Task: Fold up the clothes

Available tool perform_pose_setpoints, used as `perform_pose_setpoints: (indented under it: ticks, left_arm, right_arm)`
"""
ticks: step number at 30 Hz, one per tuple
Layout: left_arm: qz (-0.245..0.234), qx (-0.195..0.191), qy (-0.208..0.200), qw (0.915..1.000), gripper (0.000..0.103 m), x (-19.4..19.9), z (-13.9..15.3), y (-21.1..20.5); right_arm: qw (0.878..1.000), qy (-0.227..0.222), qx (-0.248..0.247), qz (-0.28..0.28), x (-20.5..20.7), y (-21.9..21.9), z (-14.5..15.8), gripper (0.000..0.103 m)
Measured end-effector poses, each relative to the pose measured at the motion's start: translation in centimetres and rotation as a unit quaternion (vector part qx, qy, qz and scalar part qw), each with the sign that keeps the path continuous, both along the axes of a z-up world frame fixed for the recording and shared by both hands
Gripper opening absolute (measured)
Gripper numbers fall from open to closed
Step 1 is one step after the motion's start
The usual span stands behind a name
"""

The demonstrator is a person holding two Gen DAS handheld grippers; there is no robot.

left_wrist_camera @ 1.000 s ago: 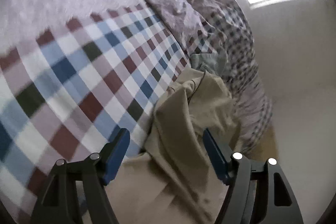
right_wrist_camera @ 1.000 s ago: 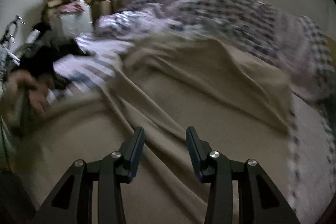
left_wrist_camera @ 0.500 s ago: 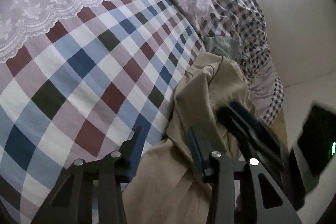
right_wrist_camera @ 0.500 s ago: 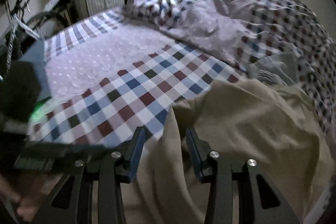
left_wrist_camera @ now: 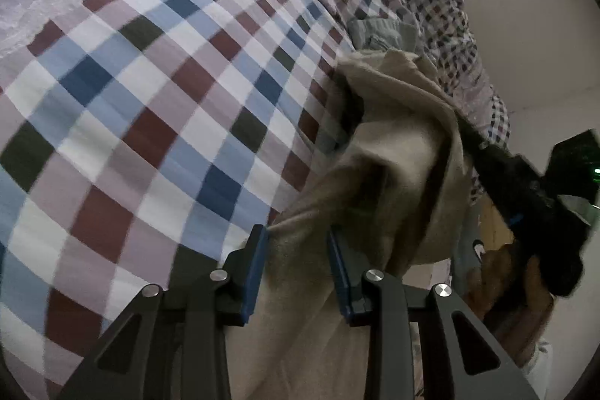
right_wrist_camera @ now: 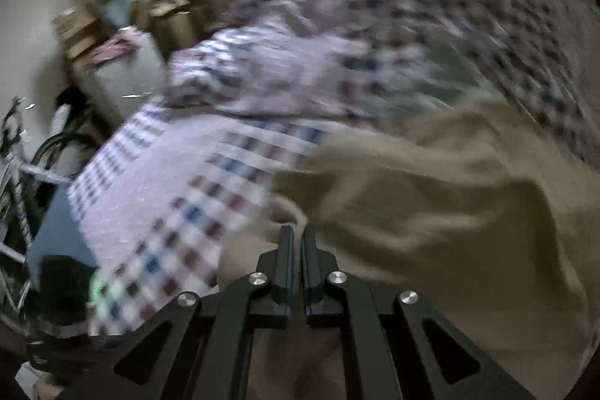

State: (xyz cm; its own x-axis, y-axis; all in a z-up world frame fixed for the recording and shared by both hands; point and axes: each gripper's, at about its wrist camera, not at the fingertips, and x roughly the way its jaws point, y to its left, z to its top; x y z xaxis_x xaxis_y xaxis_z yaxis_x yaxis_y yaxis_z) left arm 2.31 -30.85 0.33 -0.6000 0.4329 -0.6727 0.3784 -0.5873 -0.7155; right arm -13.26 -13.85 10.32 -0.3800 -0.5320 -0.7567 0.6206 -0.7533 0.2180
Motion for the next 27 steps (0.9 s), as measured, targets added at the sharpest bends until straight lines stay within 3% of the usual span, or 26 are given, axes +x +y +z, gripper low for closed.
perform_pose_setpoints:
  ticks: [4,8,12,14,16,21,23,27]
  left_arm:
    - [0.003,-0.004,0.015,0.9999,0.034,-0.1,0.4,0.2]
    - [0.000,-0.007,0.072,0.9974,0.034,-0.6,1.3,0.2]
    - [-0.025,-0.068,0.094,0.9930,0.034,-1.9,2.1,0.8]
    - [-0.026,-0.030,0.091,0.9951,0.034,-2.2,1.4,0.5]
    - [-0.012,0.046,0.101,0.9937,0.034,-2.3,0.6,-0.2]
    - [0.011,0.208,0.080,0.9747,0.035,-2.8,-1.6,-1.3]
    - [0.018,0.245,0.060,0.9676,0.039,-2.8,-2.3,-1.3]
    - [0.039,0.279,0.058,0.9579,0.063,-2.9,-2.7,-1.5]
  right_arm:
    - [0.999,0.000,0.034,-0.012,-0.6,1.0,-1.2,0.003]
    - [0.998,0.017,0.056,-0.003,0.0,0.4,-0.7,0.009]
    - [0.997,0.032,0.072,0.014,0.3,-0.4,-0.1,0.010]
    - [0.996,0.038,0.082,0.025,0.4,-0.7,0.1,0.010]
    - [0.994,0.042,0.100,0.034,0.4,-1.0,0.0,0.010]
    - [0.993,0.036,0.107,0.034,-0.5,-0.3,-0.7,0.009]
    - [0.994,0.030,0.103,0.033,-0.8,-0.1,-0.8,0.009]
    - [0.993,0.030,0.104,0.037,-1.0,0.1,-0.9,0.009]
